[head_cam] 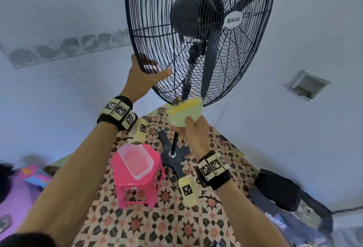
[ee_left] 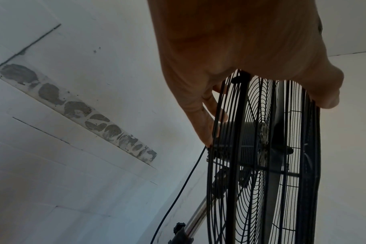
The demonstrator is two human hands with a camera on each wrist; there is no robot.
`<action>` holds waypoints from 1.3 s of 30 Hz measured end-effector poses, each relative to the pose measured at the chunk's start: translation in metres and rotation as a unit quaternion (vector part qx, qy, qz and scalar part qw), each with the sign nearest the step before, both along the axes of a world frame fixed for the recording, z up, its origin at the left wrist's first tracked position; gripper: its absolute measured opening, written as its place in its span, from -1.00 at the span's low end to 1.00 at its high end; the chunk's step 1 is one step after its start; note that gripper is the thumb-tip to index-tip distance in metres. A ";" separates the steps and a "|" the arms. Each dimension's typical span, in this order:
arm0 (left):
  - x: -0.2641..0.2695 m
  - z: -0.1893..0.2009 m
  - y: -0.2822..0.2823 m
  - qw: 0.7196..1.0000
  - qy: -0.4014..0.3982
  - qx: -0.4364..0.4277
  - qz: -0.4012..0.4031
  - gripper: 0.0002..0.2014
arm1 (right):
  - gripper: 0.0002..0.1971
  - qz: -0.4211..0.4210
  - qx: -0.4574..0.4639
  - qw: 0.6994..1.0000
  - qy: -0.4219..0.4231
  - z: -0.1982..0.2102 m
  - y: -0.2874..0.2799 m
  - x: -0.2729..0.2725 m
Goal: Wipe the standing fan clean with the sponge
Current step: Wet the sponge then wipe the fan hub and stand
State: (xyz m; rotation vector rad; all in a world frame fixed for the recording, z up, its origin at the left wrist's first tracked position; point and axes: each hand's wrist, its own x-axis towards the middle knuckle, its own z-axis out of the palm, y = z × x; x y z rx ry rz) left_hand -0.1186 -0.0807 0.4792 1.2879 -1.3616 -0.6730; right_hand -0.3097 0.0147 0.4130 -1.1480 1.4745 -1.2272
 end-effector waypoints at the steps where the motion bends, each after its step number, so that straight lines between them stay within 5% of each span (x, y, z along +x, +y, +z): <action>1: 0.000 0.000 0.000 1.000 0.000 -0.001 0.003 -0.17 | -0.80 -0.030 0.025 0.999 -0.004 0.001 0.001 -0.008; 8: -0.004 0.005 -0.003 1.000 -0.019 -0.004 0.011 -0.09 | -0.99 0.028 0.015 0.999 -0.031 0.025 -0.014 0.003; 12: 0.000 0.001 -0.003 1.000 -0.009 0.004 0.000 -0.08 | -0.80 0.122 0.003 0.982 -0.142 0.024 0.007 0.005; 20: -0.006 0.002 -0.001 1.000 -0.002 0.005 0.009 -0.07 | -0.78 -0.016 0.034 0.999 -0.013 -0.001 -0.021 -0.008; 23: -0.005 0.001 -0.002 1.000 0.008 0.014 0.009 -0.13 | -0.93 0.065 0.007 0.997 -0.031 0.024 -0.013 0.007; 26: -0.002 0.000 0.000 0.999 0.029 0.017 0.010 -0.08 | -0.84 0.157 -0.030 0.986 -0.049 0.034 0.000 0.007; 34: -0.013 -0.005 0.007 0.997 0.062 -0.005 0.050 -0.18 | -0.79 0.124 -0.126 0.970 0.168 0.020 -0.034 -0.033; 39: -0.027 -0.007 0.016 0.989 0.130 -0.027 0.062 -0.17 | -0.73 0.056 -0.018 0.955 0.291 -0.017 -0.061 -0.083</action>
